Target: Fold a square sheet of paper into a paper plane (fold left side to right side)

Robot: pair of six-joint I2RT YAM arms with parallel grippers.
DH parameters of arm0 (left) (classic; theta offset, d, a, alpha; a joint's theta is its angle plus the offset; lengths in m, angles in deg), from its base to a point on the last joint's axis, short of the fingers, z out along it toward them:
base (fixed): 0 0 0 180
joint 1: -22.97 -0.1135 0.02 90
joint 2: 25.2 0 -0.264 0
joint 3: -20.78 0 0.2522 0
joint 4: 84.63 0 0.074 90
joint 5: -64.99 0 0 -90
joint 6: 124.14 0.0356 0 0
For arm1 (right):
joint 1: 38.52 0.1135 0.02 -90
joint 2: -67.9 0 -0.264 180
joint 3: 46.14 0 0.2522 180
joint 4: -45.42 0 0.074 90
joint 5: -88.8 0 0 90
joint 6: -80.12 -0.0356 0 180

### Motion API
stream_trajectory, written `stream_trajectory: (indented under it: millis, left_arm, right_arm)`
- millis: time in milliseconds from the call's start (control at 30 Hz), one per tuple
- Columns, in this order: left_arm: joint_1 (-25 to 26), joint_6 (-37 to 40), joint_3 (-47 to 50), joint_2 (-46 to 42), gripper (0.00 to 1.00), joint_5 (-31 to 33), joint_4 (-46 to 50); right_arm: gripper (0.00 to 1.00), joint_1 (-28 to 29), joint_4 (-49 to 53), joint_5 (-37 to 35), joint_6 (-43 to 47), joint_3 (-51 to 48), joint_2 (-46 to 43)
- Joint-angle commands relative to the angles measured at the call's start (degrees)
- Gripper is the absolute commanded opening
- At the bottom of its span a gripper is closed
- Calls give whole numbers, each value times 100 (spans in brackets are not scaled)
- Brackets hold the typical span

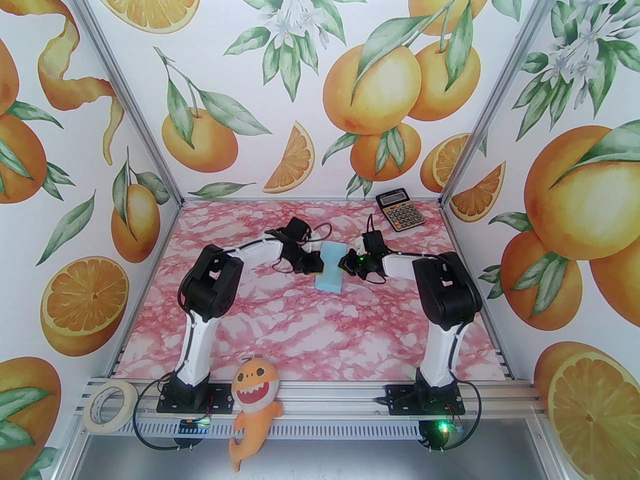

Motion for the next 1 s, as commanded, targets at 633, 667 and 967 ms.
stream_trajectory:
  millis: [633, 667, 967]
  left_arm:
    - [-51, 201, 979, -152, 6, 83, -575]
    - [-56, 202, 1012, -142, 5, 92, -604]
    - [-131, 134, 695, -324, 7, -110, -603]
  right_arm:
    - [0, 40, 521, -452, 139, -48, 311]
    - [0, 40, 512, -444, 131, -48, 314]
    - [0, 40, 598, -366, 233, 43, 281]
